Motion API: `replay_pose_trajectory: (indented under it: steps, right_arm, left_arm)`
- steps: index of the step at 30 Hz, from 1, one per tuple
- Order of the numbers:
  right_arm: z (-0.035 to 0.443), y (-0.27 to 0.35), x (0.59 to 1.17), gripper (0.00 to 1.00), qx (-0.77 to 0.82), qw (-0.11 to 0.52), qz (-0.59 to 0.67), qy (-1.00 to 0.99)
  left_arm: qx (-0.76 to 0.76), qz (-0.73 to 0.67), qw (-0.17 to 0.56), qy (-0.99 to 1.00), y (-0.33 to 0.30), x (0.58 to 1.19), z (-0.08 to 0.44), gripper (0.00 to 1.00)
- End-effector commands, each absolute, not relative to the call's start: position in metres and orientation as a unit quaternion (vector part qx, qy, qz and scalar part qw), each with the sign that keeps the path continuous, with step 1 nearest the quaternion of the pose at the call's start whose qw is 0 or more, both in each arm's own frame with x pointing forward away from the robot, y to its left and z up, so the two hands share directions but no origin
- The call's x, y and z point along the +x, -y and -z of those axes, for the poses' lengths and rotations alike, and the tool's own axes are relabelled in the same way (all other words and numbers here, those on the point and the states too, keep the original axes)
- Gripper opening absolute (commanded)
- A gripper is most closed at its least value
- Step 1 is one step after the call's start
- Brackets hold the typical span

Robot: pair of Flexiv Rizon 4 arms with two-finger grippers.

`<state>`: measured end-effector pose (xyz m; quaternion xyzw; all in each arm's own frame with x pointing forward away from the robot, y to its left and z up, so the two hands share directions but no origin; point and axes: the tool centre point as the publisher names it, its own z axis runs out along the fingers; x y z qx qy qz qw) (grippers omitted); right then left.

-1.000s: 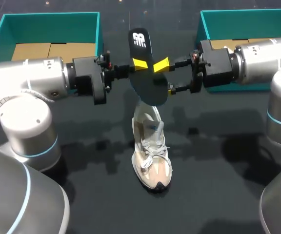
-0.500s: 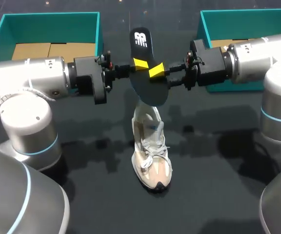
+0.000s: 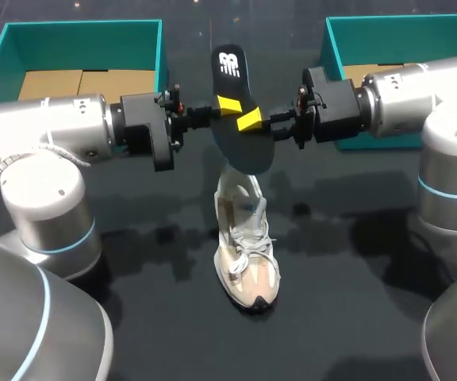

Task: Take the shoe out of the shoebox, open the shoe tongue, remove and reinsert the insole, then place the shoe into the shoebox

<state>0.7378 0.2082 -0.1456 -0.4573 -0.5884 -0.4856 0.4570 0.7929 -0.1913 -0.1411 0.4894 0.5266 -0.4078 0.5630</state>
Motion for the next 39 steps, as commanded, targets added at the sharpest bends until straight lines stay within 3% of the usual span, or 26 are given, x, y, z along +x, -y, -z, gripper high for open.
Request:
replay_pose_trajectory:
  steps: [1,6,7,8,9,14,19,33,39]
  right_arm:
    - [0.146,-0.211,0.738,0.0,-0.458,0.456,0.486,0.589]
    - [0.146,-0.21,0.738,0.0,-0.456,0.455,0.489,0.588]
    - [0.146,-0.209,0.738,0.0,-0.455,0.454,0.49,0.588]
    - [0.146,-0.209,0.738,0.0,-0.455,0.454,0.49,0.588]
    - [0.147,-0.208,0.738,0.0,-0.455,0.454,0.491,0.588]
    - [0.151,-0.198,0.739,0.0,-0.455,0.451,0.496,0.586]
    - [0.156,-0.19,0.745,0.0,-0.449,0.446,0.499,0.591]
    - [0.157,-0.194,0.75,0.0,-0.43,0.45,0.494,0.608]
    - [0.167,-0.198,0.761,0.0,-0.433,0.424,0.504,0.615]
  left_arm:
    - [0.488,0.406,0.565,-0.527,0.195,0.793,0.142,0.0]
    - [0.488,0.406,0.561,-0.531,0.195,0.793,0.143,0.0]
    - [0.488,0.406,0.559,-0.533,0.193,0.791,0.143,0.34]
    - [0.488,0.406,0.558,-0.534,0.192,0.79,0.143,0.61]
    - [0.487,0.408,0.554,-0.538,0.19,0.788,0.142,1.0]
    - [0.485,0.405,0.507,-0.586,0.166,0.782,0.141,1.0]
    - [0.49,0.391,0.392,-0.674,0.13,0.777,0.149,1.0]
    - [0.49,0.391,0.392,-0.674,0.13,0.777,0.149,1.0]
    - [0.417,0.352,0.271,-0.793,0.121,0.782,0.16,1.0]
